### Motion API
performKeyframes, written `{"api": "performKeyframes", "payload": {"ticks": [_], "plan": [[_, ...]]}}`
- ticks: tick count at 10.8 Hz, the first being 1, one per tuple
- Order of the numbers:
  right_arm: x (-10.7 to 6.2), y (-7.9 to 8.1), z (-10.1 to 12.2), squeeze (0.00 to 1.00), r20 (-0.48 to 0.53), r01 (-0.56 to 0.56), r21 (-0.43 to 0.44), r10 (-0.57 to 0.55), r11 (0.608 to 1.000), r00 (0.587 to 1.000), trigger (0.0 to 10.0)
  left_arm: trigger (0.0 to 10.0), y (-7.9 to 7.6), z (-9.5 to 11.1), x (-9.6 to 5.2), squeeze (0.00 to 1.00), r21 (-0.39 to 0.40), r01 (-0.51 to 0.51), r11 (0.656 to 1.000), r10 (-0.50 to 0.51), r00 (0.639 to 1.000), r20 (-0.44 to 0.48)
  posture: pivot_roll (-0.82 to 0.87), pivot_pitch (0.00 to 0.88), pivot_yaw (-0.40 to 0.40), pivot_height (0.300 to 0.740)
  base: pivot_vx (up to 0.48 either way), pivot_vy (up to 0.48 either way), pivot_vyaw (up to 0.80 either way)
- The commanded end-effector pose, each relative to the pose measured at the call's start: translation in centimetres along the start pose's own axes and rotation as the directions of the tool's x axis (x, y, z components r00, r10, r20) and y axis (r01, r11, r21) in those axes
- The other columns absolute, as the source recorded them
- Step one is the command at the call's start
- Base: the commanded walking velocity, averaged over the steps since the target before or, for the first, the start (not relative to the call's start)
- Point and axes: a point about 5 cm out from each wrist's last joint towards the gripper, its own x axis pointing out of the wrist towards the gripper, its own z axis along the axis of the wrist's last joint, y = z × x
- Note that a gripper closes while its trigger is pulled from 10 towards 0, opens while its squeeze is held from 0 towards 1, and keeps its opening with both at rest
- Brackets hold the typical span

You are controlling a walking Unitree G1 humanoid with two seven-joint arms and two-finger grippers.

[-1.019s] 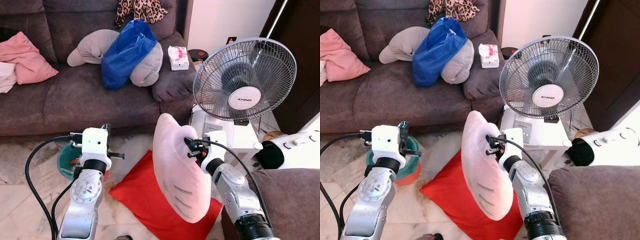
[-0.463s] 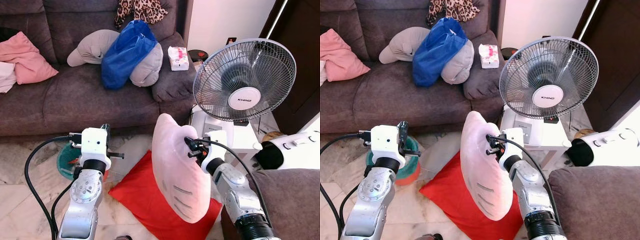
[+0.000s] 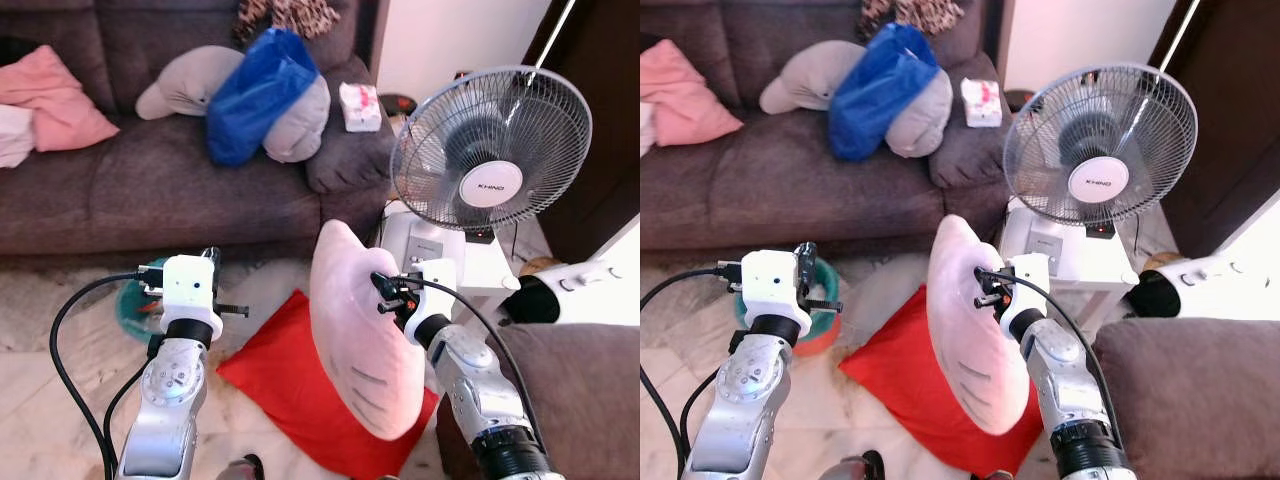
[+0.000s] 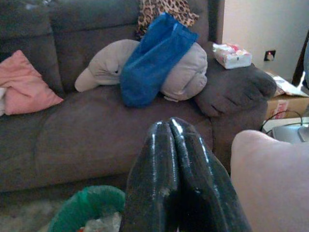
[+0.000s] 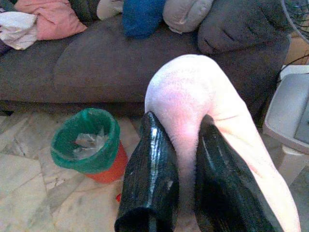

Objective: Move the pillow to the sofa from floor

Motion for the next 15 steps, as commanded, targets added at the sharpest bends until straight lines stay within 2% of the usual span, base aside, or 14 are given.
{"api": "performKeyframes", "payload": {"ticks": [1,4,10,15], "plan": [[0.32,0.1,2.0,0.0,0.087,-0.015,-0.018,0.016,1.0,0.996,10.0,10.0,0.09,-0.24,-0.19,0.0,-0.011,-0.011,1.0,0.011,1.0,-0.005,0.08,0.113,-0.053,0.74,-0.247,0.0,0.0],[0.32,0.05,2.02,0.0,0.088,-0.017,-0.017,0.018,1.0,0.996,10.0,10.0,0.04,-0.24,-0.17,0.0,-0.011,-0.011,1.0,0.011,1.0,-0.006,0.08,0.109,-0.054,0.74,-0.08,0.0,0.0],[0.33,0.08,1.99,0.0,0.089,-0.022,-0.018,0.023,1.0,0.996,10.0,10.0,0.1,-0.26,-0.2,0.0,-0.015,-0.012,1.0,0.012,1.0,0.0,0.08,0.088,-0.057,0.74,-0.247,0.0,0.0],[0.35,0.05,2.05,0.0,0.088,-0.023,-0.016,0.024,1.0,0.996,10.0,10.0,0.07,-0.37,-0.25,0.0,-0.014,-0.016,1.0,0.016,1.0,-0.005,0.08,0.105,-0.06,0.74,-0.281,0.0,0.0]]}}
